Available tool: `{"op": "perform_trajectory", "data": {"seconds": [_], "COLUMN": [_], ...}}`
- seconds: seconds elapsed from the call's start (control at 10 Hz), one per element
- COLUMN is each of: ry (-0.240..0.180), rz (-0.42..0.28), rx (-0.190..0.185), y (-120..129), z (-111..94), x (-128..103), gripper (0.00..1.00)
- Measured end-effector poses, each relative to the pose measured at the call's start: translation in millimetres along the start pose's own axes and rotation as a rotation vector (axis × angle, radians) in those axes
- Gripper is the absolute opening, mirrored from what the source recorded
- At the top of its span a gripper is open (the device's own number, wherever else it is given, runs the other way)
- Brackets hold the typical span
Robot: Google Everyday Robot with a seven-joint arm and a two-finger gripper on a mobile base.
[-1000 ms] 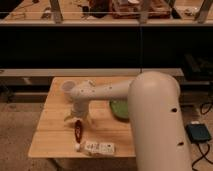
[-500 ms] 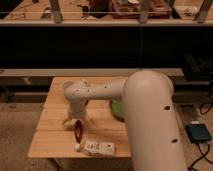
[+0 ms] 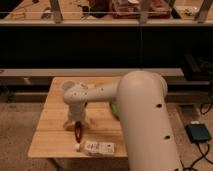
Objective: Place the pepper in the ceramic cup
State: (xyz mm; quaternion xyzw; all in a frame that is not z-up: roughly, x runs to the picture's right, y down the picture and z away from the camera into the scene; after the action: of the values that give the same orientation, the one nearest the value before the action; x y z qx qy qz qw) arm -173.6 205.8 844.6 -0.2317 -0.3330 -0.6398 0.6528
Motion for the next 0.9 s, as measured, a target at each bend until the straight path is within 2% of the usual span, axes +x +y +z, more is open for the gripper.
{"op": "perform_trajectory", "data": {"seconds": [0.3, 0.5, 0.7, 0.8, 0.9], "ry": [-0.004, -0.006, -0.008, -0.008, -0.009], "rz": [0.019, 0.019, 0.015, 0.015, 0.016], "rx": [-0.029, -0.033, -0.033, -0.033, -0.032], "y": [4.5, 4.6, 3.8, 3.4, 3.2], "z": [2.7, 2.2, 0.2, -0.1, 0.1], "x": [1.2, 1.6, 1.1, 1.0, 1.1], "gripper": [0.41, 0.20, 0.05, 0.00, 0.00]}}
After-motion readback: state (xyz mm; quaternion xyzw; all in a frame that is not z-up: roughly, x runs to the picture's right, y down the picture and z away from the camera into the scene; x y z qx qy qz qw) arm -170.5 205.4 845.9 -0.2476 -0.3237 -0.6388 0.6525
